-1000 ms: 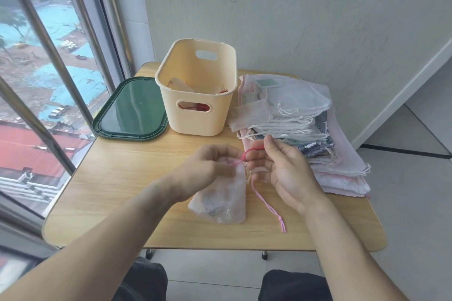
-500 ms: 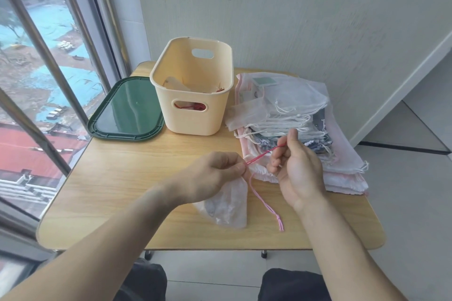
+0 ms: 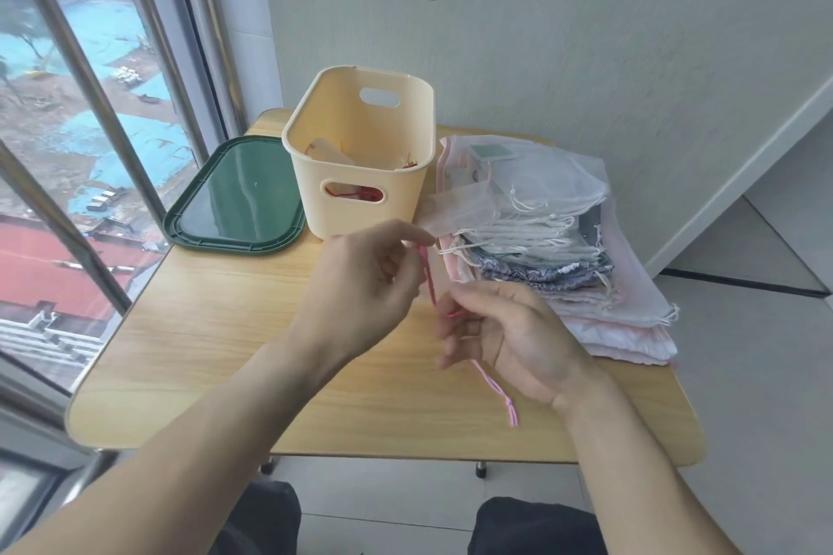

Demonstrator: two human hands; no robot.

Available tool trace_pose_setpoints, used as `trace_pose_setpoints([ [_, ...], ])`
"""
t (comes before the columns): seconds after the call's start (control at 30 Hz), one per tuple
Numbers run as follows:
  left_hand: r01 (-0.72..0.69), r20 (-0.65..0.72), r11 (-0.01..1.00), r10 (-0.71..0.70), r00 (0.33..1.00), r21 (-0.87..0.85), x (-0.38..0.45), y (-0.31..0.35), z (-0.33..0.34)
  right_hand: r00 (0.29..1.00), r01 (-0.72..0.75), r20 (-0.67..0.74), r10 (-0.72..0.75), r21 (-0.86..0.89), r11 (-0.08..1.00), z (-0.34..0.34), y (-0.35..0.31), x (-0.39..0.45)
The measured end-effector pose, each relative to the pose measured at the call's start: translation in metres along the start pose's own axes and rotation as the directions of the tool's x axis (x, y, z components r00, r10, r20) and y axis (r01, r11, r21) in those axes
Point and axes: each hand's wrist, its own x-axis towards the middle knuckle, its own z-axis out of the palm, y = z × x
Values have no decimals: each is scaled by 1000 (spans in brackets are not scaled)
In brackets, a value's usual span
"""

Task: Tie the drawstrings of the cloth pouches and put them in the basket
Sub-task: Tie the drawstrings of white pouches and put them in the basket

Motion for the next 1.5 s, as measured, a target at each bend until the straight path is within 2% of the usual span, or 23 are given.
trace_pose_setpoints([
  [0.1,180,80,958,-166,983,-223,4,1,-1,998,12,63,-8,-58,998,-1,7,2],
  [0.17,180,84,963,-166,983,-200,4,-4,-1,998,20,68,-10,-147,989,0,11,2],
  [0.3,37,112,998,-42,993,44,3,-13,-4,999,4,37,3,-204,979,4,11,3],
  [0.43,-81,298,941,-22,954,330,3,-11,-14,999,-28,-52,15,-259,966,2,13,6],
  [0.5,-112,354,918,-32,935,380,2,-7,-19,992,-24,-122,-15,-308,951,0,14,8],
  [0.6,-157,315,916,35,949,370,2,-3,-21,975,68,-164,-152,-430,900,-2,17,9],
  [0.7,-191,229,928,120,966,320,1,1,-21,924,179,-147,-352,-647,741,4,19,6],
  [0.83,-229,45,918,227,973,323,1,10,-24,799,351,-35,-600,-784,513,12,17,2],
  [0.87,-227,23,916,232,972,331,1,11,-24,779,370,-10,-627,-800,473,13,18,2],
  [0.93,-219,17,913,227,974,344,0,9,-24,770,380,-8,-638,-797,469,13,18,4],
  [1.03,-201,66,920,190,980,336,0,6,-22,761,416,41,-647,-796,439,17,17,1],
  [1.1,-139,146,957,104,984,254,-2,8,-21,755,442,73,-652,-791,423,20,17,0],
  [1.2,105,305,991,-124,944,77,-1,10,-23,739,437,33,-673,-783,442,22,18,1],
  [1.27,282,420,959,-246,873,-24,2,9,-26,730,431,21,-683,-790,436,21,18,2],
  [1.37,513,521,837,-357,776,-190,6,5,-28,739,421,27,-673,-798,431,20,16,2],
  [1.43,589,545,776,-400,737,-228,7,5,-28,757,415,31,-653,-794,444,19,16,3],
  [1.5,575,531,793,-406,744,-200,6,5,-26,775,407,25,-631,-784,469,17,16,3],
])
